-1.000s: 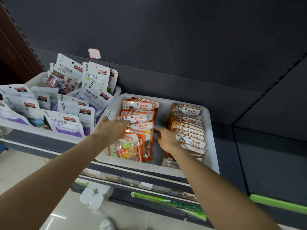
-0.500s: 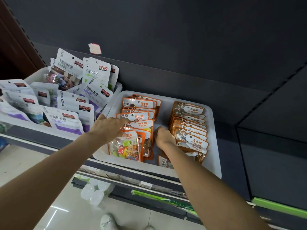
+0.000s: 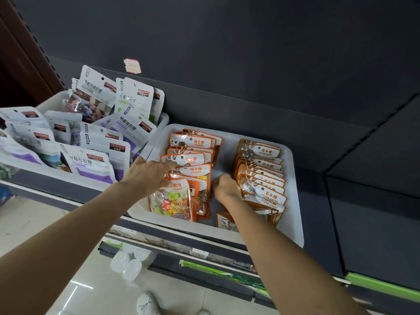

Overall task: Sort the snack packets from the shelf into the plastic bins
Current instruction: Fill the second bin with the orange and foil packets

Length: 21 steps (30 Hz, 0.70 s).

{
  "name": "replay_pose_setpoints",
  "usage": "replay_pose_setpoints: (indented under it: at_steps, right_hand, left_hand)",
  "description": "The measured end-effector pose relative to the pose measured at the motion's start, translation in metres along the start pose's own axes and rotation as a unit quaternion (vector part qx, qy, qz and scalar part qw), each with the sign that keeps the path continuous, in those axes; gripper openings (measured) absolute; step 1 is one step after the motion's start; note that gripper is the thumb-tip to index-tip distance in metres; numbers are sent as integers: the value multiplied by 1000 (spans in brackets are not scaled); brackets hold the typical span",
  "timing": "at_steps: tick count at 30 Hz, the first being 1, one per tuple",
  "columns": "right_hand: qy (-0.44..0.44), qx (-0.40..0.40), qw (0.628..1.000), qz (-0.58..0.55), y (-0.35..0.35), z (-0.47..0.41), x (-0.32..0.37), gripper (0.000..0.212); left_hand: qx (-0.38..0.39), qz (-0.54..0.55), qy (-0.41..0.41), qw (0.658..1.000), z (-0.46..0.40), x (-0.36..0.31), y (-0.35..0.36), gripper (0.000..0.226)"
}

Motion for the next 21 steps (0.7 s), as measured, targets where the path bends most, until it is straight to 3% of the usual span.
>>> replay_pose_setpoints:
  at_steps: [10, 16, 21]
  right_hand:
    - [-19, -3, 997, -79, -2, 6, -2, 19]
    - [-97, -96, 990, -23, -26, 22, 6, 18]
    - [-107, -136, 985, -3, -39, 28, 8, 16]
  left_hand:
    - [14, 18, -5, 1000, 2, 1, -3, 52]
    - [40, 64, 2, 997, 8, 1, -11, 57]
    - [35, 90, 12, 995, 10, 1, -13, 51]
Point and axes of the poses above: each hand's wrist, its own z-axis away from the middle knuckle, its own y-axis out of the palm, x = y × z, the point moved 1 cm from there along -z, towards the middle knuckle, and after that the axes turned 1 degree about x, right-handed, at the moved point
